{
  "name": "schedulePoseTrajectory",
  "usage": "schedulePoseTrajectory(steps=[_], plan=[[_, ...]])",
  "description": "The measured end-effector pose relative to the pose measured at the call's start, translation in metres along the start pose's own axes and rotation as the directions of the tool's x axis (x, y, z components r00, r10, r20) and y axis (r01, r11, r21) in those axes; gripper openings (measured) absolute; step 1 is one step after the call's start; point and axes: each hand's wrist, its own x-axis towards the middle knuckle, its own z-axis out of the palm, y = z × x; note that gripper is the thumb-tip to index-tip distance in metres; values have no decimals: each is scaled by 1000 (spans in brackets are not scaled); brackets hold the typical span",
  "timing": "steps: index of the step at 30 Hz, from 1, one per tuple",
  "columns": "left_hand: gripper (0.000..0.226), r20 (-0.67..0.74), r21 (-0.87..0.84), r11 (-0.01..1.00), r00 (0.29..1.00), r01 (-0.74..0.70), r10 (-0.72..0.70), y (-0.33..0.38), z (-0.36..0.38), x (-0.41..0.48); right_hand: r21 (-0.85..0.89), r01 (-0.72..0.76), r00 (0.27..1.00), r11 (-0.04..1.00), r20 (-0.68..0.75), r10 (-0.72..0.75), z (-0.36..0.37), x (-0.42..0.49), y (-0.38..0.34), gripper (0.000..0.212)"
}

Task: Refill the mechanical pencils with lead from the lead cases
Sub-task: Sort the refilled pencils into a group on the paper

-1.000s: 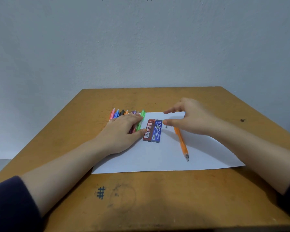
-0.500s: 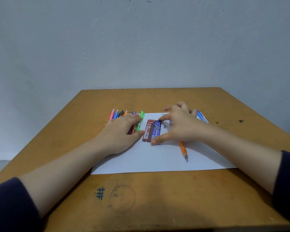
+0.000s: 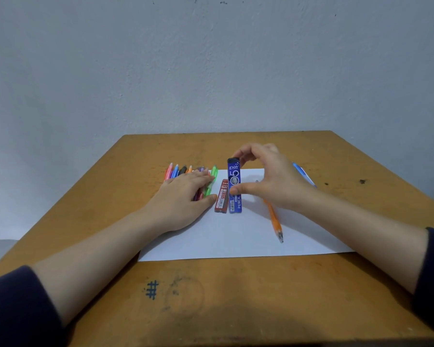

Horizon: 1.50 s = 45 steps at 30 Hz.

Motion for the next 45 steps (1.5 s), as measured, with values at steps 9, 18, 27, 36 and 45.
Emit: schedulePoseTrajectory(steps=[9,18,27,36,45], plan=[[42,-293,-312,938,954,-150,55,7,-1,-4,518,-25,985,855,-136,111,-1,-1,-2,14],[50,-573,-219,876,783,-429,240,17,-4,-13,711,-48,970,701,-133,201,0,-7,-13,13],[40,-651,-138,888,716,-439,253,15,-3,-11,808,-85,973,583,-58,222,-1,-9,-19,10],[36,-609,-204,875,756,-440,238,9,-3,-7,610,9,995,792,-80,50,-12,-7,-12,24],[39,-601,-238,860,764,-452,235,8,4,-6,539,75,989,839,-146,5,-9,-6,-3,32]])
